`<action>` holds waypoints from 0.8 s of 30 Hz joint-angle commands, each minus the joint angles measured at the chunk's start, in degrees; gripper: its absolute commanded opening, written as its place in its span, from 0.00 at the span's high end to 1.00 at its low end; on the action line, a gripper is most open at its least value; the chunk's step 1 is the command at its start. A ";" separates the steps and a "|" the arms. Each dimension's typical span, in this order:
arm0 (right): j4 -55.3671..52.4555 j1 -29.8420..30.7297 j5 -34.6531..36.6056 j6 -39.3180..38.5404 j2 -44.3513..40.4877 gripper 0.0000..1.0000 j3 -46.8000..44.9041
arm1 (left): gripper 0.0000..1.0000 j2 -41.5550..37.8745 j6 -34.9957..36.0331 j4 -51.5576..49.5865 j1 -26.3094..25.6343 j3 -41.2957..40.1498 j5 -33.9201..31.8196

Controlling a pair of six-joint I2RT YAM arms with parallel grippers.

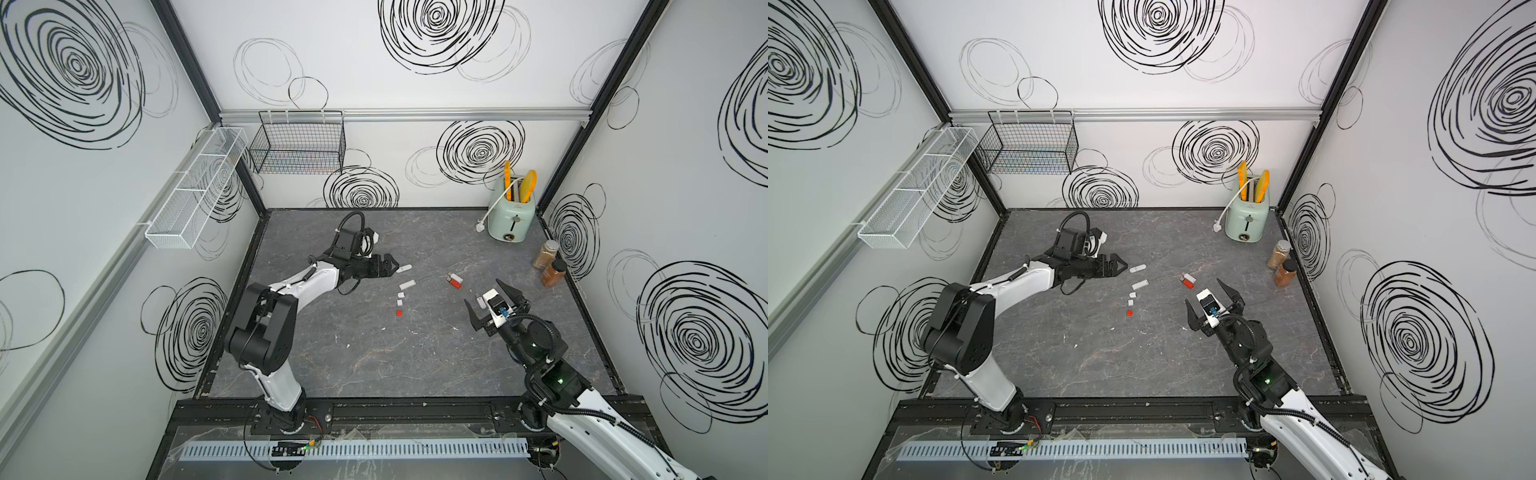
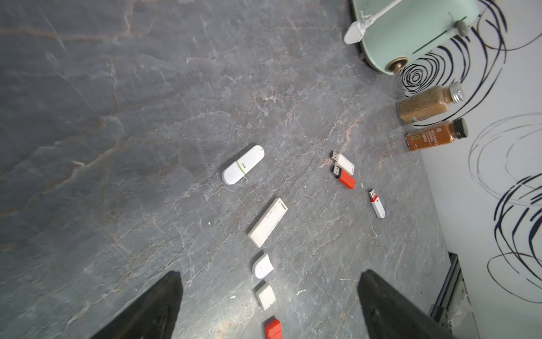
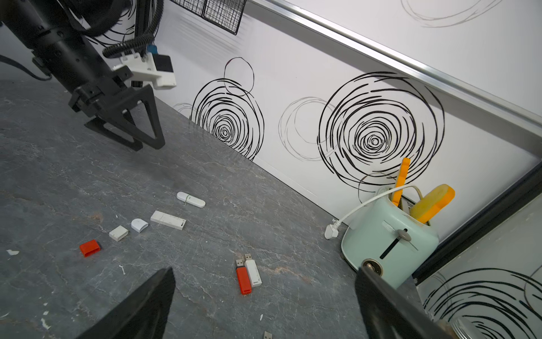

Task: Close the usb drive cover
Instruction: Adjust the USB drive at the center of the board.

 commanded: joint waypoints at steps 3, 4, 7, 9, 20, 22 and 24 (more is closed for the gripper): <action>-3.79 -0.11 -1.13 3.27 3.94 0.01 5.64 | 0.02 -6.08 10.21 -7.34 0.72 -1.18 -4.71; -4.56 -0.11 -1.42 3.79 5.26 0.01 6.87 | 0.02 -7.25 10.78 -7.26 0.80 -1.84 -5.41; -8.20 -0.13 -3.10 5.63 10.82 0.01 11.47 | 0.02 -11.09 10.41 -6.49 1.21 -3.80 -11.63; -9.30 -0.11 -4.90 6.92 15.10 0.01 14.09 | 0.02 -14.69 11.50 -3.73 2.39 -6.31 -11.28; -10.74 1.39 -2.37 25.93 40.65 0.01 26.62 | 0.02 -25.30 16.89 5.45 10.35 -16.98 -6.01; -10.44 2.03 -2.69 26.98 45.51 0.01 28.26 | 0.02 -26.18 17.80 5.65 11.68 -18.07 -6.09; -8.34 2.81 -3.61 26.92 50.10 0.01 29.31 | 0.02 -27.71 17.94 6.92 12.59 -20.04 -6.45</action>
